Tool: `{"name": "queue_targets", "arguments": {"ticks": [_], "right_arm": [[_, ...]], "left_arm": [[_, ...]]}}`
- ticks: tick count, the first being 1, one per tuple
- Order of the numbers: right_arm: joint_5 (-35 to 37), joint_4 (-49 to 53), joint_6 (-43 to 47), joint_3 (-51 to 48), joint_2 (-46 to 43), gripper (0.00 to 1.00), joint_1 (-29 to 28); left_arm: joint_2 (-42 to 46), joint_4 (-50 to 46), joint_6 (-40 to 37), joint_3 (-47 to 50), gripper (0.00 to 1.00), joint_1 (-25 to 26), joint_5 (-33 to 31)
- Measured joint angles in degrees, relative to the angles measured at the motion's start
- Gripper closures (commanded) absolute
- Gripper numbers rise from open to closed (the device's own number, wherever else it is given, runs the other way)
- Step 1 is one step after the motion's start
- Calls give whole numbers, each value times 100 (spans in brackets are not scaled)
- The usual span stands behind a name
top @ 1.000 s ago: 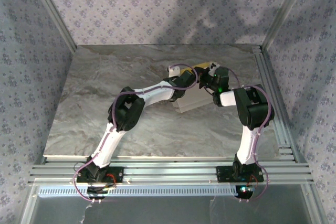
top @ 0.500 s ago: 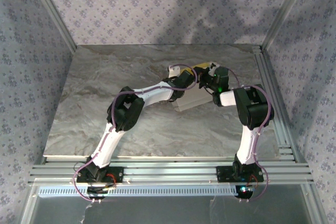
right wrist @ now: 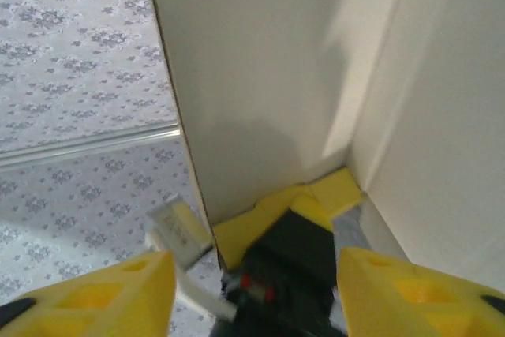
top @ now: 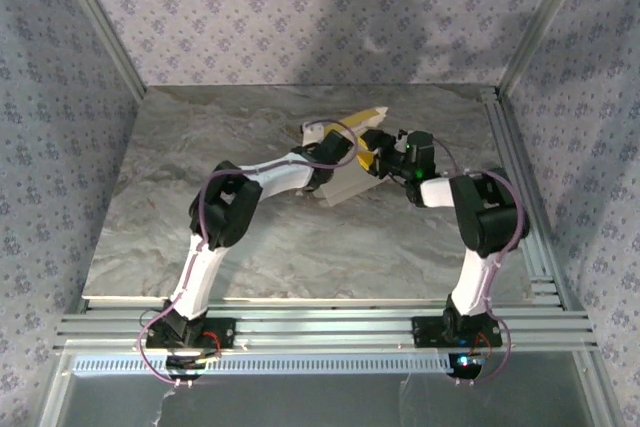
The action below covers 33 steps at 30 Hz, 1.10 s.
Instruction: Fold the paper box
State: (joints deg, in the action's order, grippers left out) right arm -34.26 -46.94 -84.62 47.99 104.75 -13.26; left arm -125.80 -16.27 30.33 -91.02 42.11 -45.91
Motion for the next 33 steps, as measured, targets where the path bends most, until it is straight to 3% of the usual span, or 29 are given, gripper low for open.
{"name": "queue_targets", "arguments": {"ticks": [5, 8, 15, 19, 24, 33], "right_arm": [[74, 1515, 1174, -9, -1622, 24, 343], [216, 2352, 2135, 164, -2400, 25, 590], [660, 3799, 4035, 166, -2815, 25, 994], [813, 4214, 4636, -55, -2815, 25, 1115], [778, 4288, 4666, -120, -2640, 24, 1143], [498, 3985, 4363, -221, -2341, 24, 1147]], "left_arm": [[527, 577, -929, 691, 100, -243, 498], [861, 752, -1486, 1021, 100, -426, 1401], [1351, 549, -2614, 1263, 100, -1150, 3952], [1427, 319, -3101, 1276, 100, -1314, 4791], [1425, 129, -3401, 1276, 100, -1294, 4935], [1392, 155, -3550, 1276, 100, -1169, 4540]]}}
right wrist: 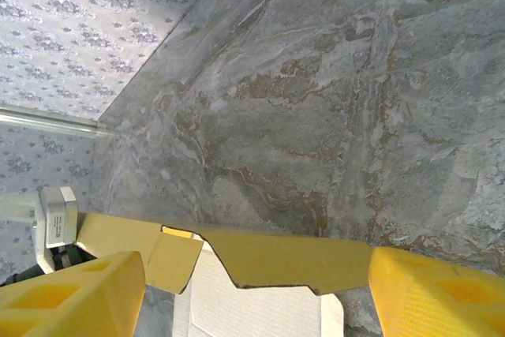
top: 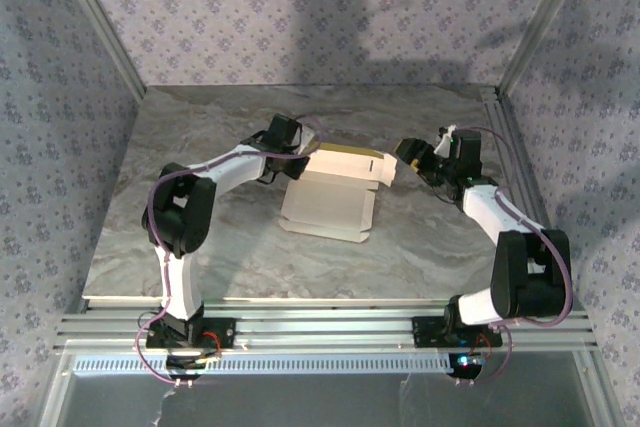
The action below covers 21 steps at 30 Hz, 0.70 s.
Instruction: Fold the paper box
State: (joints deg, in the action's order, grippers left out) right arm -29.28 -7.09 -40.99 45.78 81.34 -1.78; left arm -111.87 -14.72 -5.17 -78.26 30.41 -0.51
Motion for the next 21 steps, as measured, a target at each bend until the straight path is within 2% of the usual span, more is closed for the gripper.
{"name": "queue_targets", "arguments": {"ticks": [7, 14, 21], "right_arm": [[17, 17, 667, -219, -205, 21, -24], [389, -17, 1143, -826, -638, 26, -70], [1211, -625, 1871, -1427, -778, 27, -713]], "left_arm": [[-122, 31, -39, -129, 100, 50, -42], [-192, -72, -136, -289, 100, 50, -39], [-308, -251, -254, -520, 100, 42, -35]]}}
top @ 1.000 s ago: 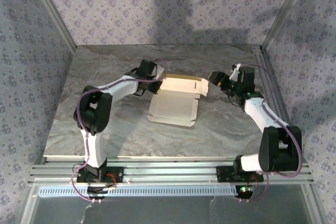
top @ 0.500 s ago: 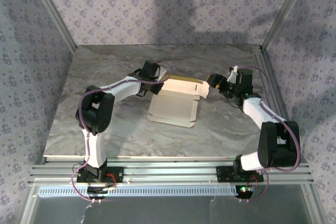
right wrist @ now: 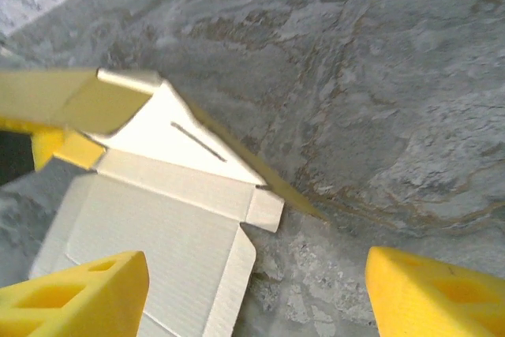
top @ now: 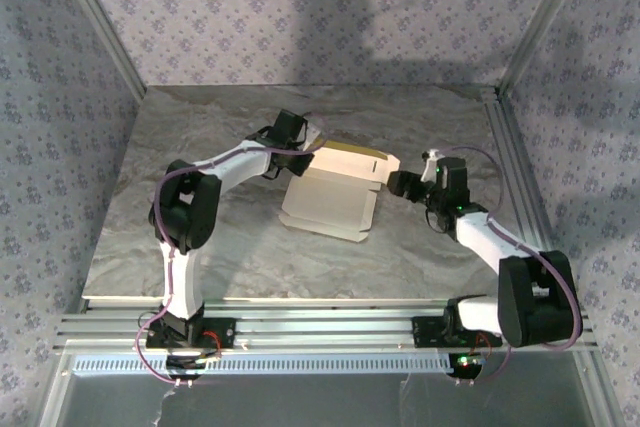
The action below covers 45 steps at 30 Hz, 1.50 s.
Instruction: Fold the paper box
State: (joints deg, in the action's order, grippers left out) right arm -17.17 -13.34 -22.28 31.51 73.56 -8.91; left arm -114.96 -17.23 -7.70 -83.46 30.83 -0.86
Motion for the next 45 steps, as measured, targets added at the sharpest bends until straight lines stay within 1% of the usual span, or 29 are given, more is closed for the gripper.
{"name": "queue_targets", "arguments": {"ticks": [2, 5, 8, 12, 16, 19, 22, 24, 27, 29, 31, 33, 35, 38, 41, 45], "right_arm": [[98, -299, 216, -131, 107, 27, -79], [162, -579, 426, -136, 334, 26, -31], [133, -645, 645, -4, 553, 26, 2], [-13, -584, 887, 435, 986, 28, -44], [-11, -380, 1126, 874, 1316, 30, -297], [-33, -190, 1137, 1071, 1360, 32, -411], [-46, 20, 916, 1121, 1222, 32, -332], [-48, 247, 627, 1106, 962, 33, -251], [-136, 286, -79, 990, 380, 34, -107], [-208, 273, -793, 955, 92, 38, -55], [-267, 153, -1521, 957, 57, 42, -125], [-297, 37, -2295, 957, 188, 43, -315], [-306, -234, -3132, 957, 472, 44, -605], [-313, -697, -4148, 957, 922, 46, -929], [-271, -1204, -4942, 957, 1283, 48, -1045], [-168, -1775, -5648, 968, 1589, 52, -1047]], "left_arm": [[-63, -76, -37, -94, 100, -20, 20], [-111, -153, -87, -188, 100, -50, 87], [-142, -251, -151, -258, 100, -109, 199], [-181, -348, -225, -308, 100, -212, 334], [-197, -382, -240, -315, 100, -280, 417], [-199, -376, -234, -317, 100, -282, 417], [-199, -352, -227, -317, 100, -282, 372], [-203, -345, -214, -317, 100, -280, 321], [-225, -339, -214, -341, 100, -273, 275], [-251, -339, -214, -380, 100, -271, 247], [-260, -334, -216, -393, 100, -264, 216], [-260, -334, -214, -396, 100, -258, 175], [-260, -334, -212, -396, 100, -254, 146], [-260, -319, -214, -396, 100, -254, 122], [-260, -315, -212, -396, 100, -249, 96], [-260, -299, -212, -396, 100, -232, 37]]}}
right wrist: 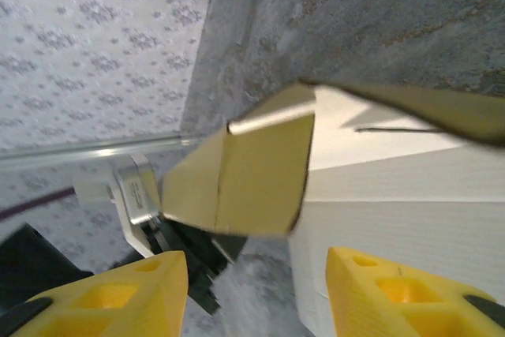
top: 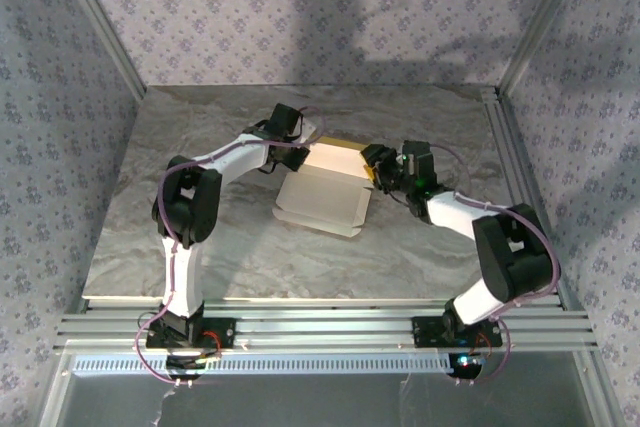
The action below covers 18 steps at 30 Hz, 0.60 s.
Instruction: Fold the paper box
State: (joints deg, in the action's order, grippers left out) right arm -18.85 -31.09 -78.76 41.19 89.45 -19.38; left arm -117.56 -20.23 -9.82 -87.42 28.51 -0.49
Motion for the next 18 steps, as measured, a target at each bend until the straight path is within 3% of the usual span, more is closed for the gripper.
{"name": "queue_targets", "arguments": {"ticks": [7, 14, 18], "right_arm": [[24, -813, -730, 118, 544, 58, 15], [149, -1161, -1088, 267, 817, 84, -4], [240, -1268, -1246, 273, 826, 99, -55]], "left_arm": [[0, 59, 0, 0, 100, 35, -85], [0, 136, 68, 4, 100, 48, -192], [0, 442, 149, 186, 88, 48, -245]]}}
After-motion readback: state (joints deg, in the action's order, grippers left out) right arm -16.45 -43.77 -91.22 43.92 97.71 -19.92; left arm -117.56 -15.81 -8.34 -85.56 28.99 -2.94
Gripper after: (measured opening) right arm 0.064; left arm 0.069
